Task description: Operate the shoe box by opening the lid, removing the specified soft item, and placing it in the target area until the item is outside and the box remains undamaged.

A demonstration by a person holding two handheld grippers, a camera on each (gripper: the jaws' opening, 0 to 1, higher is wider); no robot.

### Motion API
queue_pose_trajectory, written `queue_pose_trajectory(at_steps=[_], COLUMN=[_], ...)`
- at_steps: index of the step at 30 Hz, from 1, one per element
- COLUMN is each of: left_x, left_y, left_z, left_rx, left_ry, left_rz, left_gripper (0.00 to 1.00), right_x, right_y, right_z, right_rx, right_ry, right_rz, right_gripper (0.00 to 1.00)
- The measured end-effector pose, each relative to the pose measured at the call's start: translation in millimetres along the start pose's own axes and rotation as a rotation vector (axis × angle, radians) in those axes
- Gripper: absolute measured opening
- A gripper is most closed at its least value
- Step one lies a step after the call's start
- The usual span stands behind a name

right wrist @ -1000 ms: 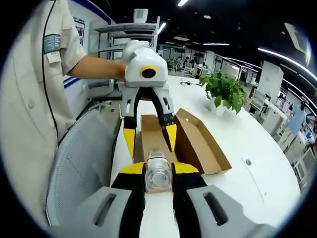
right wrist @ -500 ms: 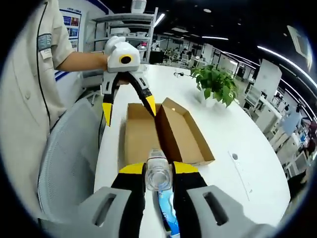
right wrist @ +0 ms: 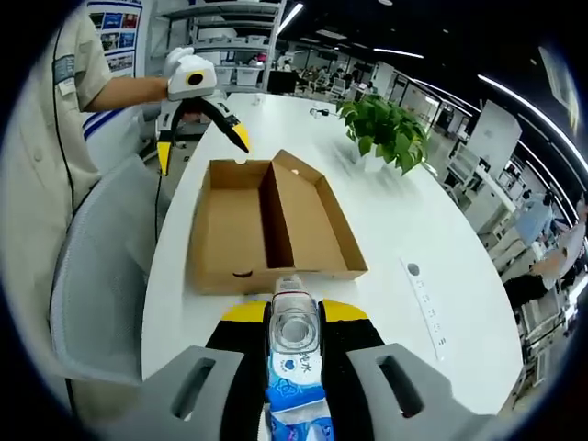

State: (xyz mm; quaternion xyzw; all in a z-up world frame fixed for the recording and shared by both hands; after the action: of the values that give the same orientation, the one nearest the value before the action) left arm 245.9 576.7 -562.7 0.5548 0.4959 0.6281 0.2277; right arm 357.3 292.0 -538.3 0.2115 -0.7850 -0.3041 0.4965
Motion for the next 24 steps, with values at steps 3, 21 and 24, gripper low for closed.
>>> queue_pose_trajectory(at_steps=[3,21,24], left_x=[6,37,41], left_y=[-3.0,-24.5,-27.5], left_z=[0.5,-5.1,-5.5], left_rx=[0.023,0.138,0.149], left_ry=[0.036,0.191,0.212], left_rz=[-0.009,-0.079,-0.084], left_gripper=[0.86,0.97,0.98], right_x=[-6,-44,-50], right_y=[-4.5,-27.5,-34.4], right_z=[-7,-40,-44], right_rx=[0.017,0.155,0.176], right_ry=[0.004,0.019,0.022], right_rz=[0.039,0.223,0.263], right_gripper=[0.17,0.17,0.18])
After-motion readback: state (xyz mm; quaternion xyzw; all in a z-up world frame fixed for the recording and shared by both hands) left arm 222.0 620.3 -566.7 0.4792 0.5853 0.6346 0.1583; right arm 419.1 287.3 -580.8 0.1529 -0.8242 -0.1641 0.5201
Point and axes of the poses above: the point that each gripper's makers call its tool centre point, and the gripper's own axes: x roughly backward along the fingers, z roughly to its left, y roughly out of its top, the point moved 7 cm from there along x, roughly backward along the fingers, and after that the axes turned 11 degrees about -y, right-handed, at the moved point
